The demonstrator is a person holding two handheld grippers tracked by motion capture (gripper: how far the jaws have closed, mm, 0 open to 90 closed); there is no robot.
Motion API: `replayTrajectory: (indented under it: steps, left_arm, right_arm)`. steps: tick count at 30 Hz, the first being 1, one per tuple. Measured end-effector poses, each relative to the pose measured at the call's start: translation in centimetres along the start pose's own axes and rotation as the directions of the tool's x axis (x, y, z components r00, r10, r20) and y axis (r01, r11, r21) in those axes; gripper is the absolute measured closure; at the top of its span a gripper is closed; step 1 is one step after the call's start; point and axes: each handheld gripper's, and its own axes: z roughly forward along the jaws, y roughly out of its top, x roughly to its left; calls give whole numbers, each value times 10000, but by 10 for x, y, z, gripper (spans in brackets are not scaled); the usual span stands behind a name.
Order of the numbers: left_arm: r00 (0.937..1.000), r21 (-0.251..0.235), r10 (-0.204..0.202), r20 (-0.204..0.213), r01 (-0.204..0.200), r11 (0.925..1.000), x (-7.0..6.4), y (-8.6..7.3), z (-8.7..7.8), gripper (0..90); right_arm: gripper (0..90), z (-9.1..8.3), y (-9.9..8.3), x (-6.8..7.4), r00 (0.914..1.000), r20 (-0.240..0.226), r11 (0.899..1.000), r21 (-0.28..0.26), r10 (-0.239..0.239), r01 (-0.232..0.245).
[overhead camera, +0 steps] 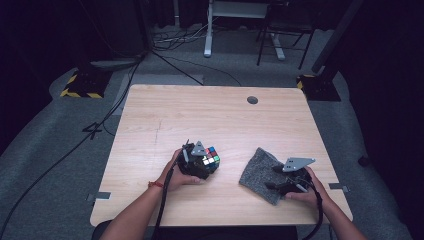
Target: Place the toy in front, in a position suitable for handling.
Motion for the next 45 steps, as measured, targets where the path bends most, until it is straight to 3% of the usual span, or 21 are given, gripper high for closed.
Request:
replayTrajectory:
  steps: [2,8,13,15,17,23,30,32,35,37,39,40,45]
  left_arm:
    - [9998,-8,177,65,-177,9998,-2,0,0,329]
    - [9946,20,761,712,-765,9971,-9,0,0,335]
    - [9817,29,1301,1391,-1318,9913,-18,-1,-1,336]
    - [9722,142,1667,1643,-1713,9851,-20,-1,-3,337]
    - [9669,148,1805,1802,-1861,9824,-22,-1,-3,336]
    - [9582,116,2022,2024,-2088,9779,-25,-1,-3,337]
    - [9550,63,2047,2146,-2109,9775,-24,-3,-3,337]
    - [9548,43,2050,2152,-2108,9775,-24,-3,-3,337]
    - [9554,44,2006,2168,-2065,9784,-24,-4,-2,336]
    - [9564,105,1978,2150,-2048,9787,-24,-3,-2,335]
    - [9556,90,2022,2141,-2090,9779,-24,-3,-1,335]
    - [9555,90,2037,2133,-2105,9776,-24,-3,-1,336]
    - [9574,145,1976,2106,-2052,9786,-25,-2,-1,338]
  right_arm:
    - [298,0,0,0,10000,6,10000,0,-9,9]
    - [298,-1,1,0,10000,77,10000,63,-59,59]
    - [298,-5,5,4,9995,252,9998,-25,-180,180]
    - [294,-7,7,5,9996,267,9998,-156,-124,128]
    - [287,-7,10,7,9998,175,9991,-423,-27,35]
    - [255,9,18,11,9990,353,9996,110,-274,270]
    - [254,15,15,3,9994,93,9991,255,333,-335]
    - [321,15,15,3,9992,111,9989,260,378,-380]
    - [606,10,13,0,9985,197,9985,145,518,-521]
    - [694,8,12,-2,9980,183,9981,84,605,-607]
    - [747,8,13,-1,9984,280,9986,146,496,-500]
    - [776,7,15,1,9990,392,9995,249,194,-204]
    - [788,5,15,2,9996,258,9999,59,81,-83]
